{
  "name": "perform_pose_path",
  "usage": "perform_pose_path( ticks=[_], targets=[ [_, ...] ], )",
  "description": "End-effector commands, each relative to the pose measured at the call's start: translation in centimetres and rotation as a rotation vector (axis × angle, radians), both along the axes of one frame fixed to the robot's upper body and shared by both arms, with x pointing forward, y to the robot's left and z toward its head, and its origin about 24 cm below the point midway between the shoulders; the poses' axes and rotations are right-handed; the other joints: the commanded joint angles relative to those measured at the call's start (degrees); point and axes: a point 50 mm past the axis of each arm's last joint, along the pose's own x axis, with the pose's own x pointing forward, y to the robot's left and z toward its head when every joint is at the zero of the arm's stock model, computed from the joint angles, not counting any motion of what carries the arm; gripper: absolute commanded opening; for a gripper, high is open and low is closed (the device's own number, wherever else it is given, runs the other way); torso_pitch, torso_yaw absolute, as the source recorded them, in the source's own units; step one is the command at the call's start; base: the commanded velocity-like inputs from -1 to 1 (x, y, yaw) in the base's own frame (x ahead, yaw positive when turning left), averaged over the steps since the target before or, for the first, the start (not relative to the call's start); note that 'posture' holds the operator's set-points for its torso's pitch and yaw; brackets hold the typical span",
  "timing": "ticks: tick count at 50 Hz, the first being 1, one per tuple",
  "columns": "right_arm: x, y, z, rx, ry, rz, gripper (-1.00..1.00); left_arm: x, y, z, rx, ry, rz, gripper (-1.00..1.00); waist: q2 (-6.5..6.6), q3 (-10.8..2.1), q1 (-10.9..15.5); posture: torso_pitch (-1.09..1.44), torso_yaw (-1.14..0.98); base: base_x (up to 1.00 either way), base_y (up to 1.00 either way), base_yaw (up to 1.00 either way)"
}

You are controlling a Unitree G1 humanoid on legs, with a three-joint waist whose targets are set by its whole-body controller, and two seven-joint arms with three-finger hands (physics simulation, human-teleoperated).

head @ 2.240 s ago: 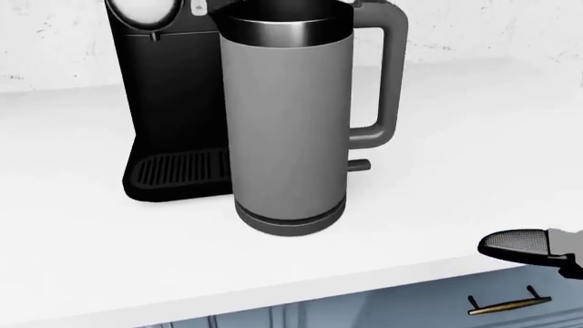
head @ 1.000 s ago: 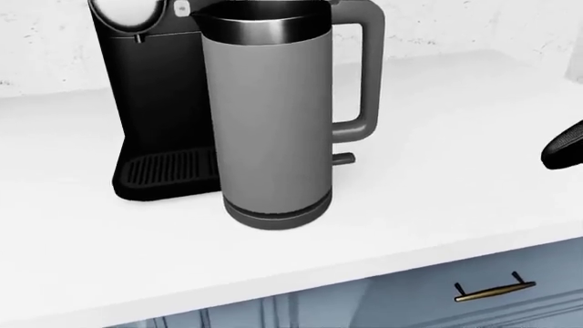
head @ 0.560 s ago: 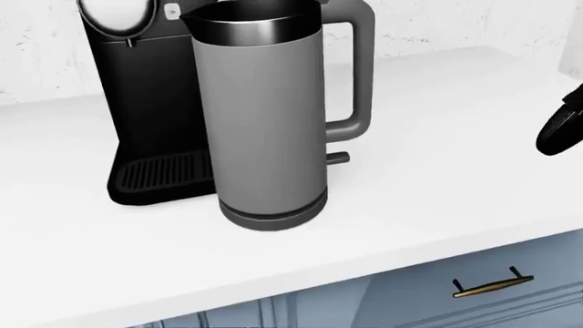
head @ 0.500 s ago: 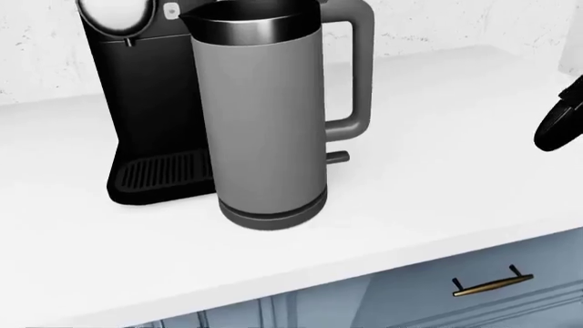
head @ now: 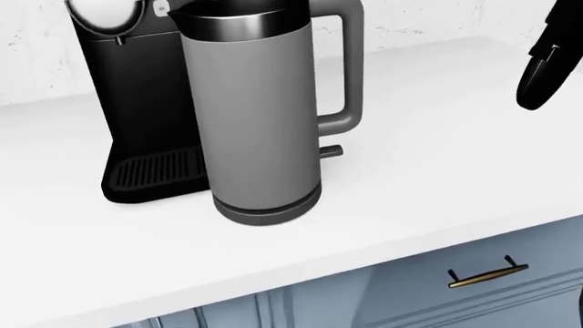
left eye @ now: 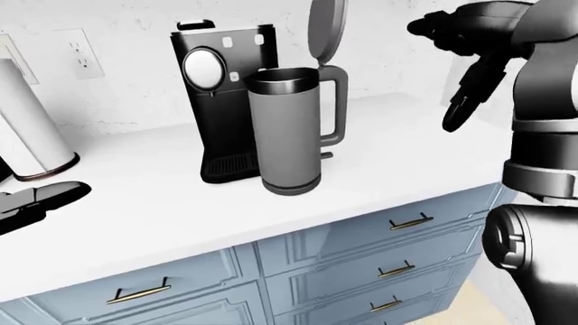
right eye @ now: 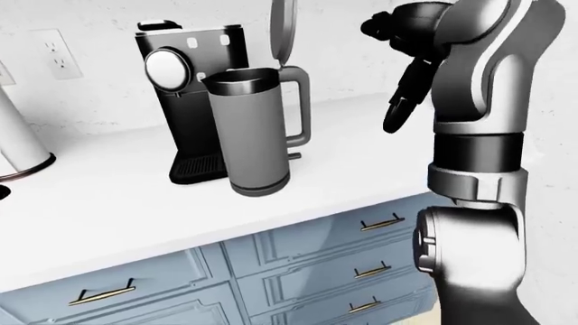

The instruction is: Close the lid of the electric kettle.

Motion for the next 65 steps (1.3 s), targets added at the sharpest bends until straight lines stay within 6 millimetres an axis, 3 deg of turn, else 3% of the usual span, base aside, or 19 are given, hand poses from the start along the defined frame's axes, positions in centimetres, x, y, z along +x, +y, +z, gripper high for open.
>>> perform_pose_path(
  ticks=[1,16,45,65],
  targets=[
    [-0.4,0.5,1.8,-0.032,-0.064,0.011,1.0,-0.4,-0.4,1.3,0.043,-0.06,-0.004,1.0,0.01,-0.39,0.0,-0.43,0.0,0.0,0.0,0.0],
    [1.1,2.2,2.9,-0.059,-0.061,0.036,1.0,-0.4,-0.1,1.3,0.039,-0.064,0.0,1.0,0.34,-0.29,0.0,-0.43,0.0,0.0,0.0,0.0],
    [4.6,5.3,2.7,-0.106,-0.046,0.04,1.0,-0.1,-0.3,0.9,0.038,-0.063,-0.008,1.0,0.83,-0.32,0.14,-0.43,0.0,0.0,0.0,0.0],
    [5.7,8.9,2.5,-0.109,-0.066,0.079,1.0,-0.1,-0.3,0.9,0.034,-0.065,-0.009,1.0,1.07,-0.29,0.41,-0.43,0.0,0.0,0.0,0.0]
  ],
)
